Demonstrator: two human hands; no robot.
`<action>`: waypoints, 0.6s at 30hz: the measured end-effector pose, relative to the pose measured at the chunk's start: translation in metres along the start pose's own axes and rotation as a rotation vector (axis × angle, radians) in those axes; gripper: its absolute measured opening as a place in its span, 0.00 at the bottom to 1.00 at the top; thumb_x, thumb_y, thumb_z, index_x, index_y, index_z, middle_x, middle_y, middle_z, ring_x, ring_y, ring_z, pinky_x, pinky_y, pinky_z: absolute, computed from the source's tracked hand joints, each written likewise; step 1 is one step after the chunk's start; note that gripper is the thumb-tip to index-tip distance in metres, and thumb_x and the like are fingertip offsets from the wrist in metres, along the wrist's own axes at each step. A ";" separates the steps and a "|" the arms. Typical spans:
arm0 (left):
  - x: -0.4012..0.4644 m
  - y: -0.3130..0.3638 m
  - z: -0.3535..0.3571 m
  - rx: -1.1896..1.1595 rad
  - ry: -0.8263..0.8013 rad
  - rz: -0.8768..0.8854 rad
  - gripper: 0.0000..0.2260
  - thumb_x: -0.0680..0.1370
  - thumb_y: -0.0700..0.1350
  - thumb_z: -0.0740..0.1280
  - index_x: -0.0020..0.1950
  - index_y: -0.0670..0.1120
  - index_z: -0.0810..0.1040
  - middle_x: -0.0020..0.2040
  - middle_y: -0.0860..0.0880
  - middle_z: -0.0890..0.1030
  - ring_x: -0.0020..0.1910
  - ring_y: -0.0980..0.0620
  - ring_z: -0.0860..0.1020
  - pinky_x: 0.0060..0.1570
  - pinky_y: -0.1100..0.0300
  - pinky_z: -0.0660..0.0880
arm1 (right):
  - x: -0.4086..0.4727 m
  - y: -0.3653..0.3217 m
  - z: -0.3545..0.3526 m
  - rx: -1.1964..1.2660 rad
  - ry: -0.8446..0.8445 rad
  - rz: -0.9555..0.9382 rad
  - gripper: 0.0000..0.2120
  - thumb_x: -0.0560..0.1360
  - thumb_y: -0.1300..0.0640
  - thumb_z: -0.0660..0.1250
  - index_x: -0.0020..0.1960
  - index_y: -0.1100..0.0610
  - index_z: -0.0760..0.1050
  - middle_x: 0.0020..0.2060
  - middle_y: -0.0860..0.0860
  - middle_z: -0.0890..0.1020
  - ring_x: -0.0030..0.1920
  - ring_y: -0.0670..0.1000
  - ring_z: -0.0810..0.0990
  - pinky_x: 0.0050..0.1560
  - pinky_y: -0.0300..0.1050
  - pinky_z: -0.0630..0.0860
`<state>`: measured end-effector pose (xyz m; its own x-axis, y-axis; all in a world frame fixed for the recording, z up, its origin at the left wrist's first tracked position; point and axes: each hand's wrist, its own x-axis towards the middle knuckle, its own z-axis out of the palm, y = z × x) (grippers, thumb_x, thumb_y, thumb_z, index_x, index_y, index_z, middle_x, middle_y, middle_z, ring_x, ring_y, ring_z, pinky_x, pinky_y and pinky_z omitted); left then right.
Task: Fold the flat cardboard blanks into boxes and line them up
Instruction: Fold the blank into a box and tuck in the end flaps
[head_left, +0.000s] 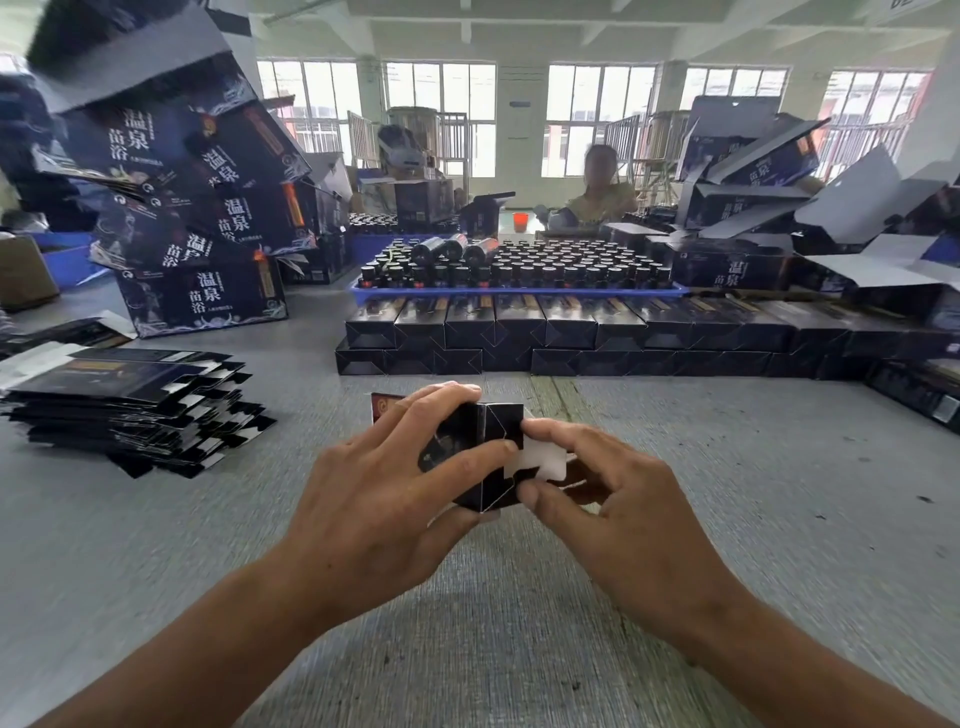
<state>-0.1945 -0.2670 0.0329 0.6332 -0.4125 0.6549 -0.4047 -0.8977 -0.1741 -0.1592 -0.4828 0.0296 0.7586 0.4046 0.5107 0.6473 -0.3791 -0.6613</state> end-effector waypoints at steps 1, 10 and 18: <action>0.000 0.001 0.000 0.001 0.002 0.010 0.23 0.74 0.54 0.72 0.68 0.52 0.77 0.70 0.42 0.73 0.64 0.43 0.76 0.38 0.54 0.80 | 0.000 0.000 0.001 0.001 0.023 0.002 0.21 0.75 0.53 0.73 0.66 0.43 0.75 0.53 0.32 0.77 0.55 0.34 0.77 0.52 0.26 0.73; 0.003 0.006 -0.001 0.082 0.012 0.066 0.19 0.76 0.57 0.69 0.65 0.54 0.74 0.68 0.39 0.75 0.65 0.39 0.77 0.34 0.49 0.83 | -0.001 0.004 0.004 -0.017 0.097 -0.034 0.20 0.73 0.54 0.75 0.63 0.42 0.77 0.52 0.31 0.78 0.54 0.36 0.78 0.50 0.27 0.75; 0.001 -0.001 0.000 0.024 0.034 0.004 0.19 0.74 0.53 0.73 0.64 0.51 0.81 0.69 0.39 0.75 0.64 0.40 0.77 0.36 0.50 0.82 | 0.001 0.006 -0.003 0.221 0.000 0.052 0.30 0.77 0.66 0.67 0.65 0.33 0.73 0.52 0.34 0.83 0.49 0.41 0.83 0.43 0.33 0.80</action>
<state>-0.1939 -0.2666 0.0334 0.6091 -0.4106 0.6785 -0.3904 -0.8999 -0.1941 -0.1542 -0.4872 0.0278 0.7906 0.3892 0.4728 0.5753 -0.2076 -0.7911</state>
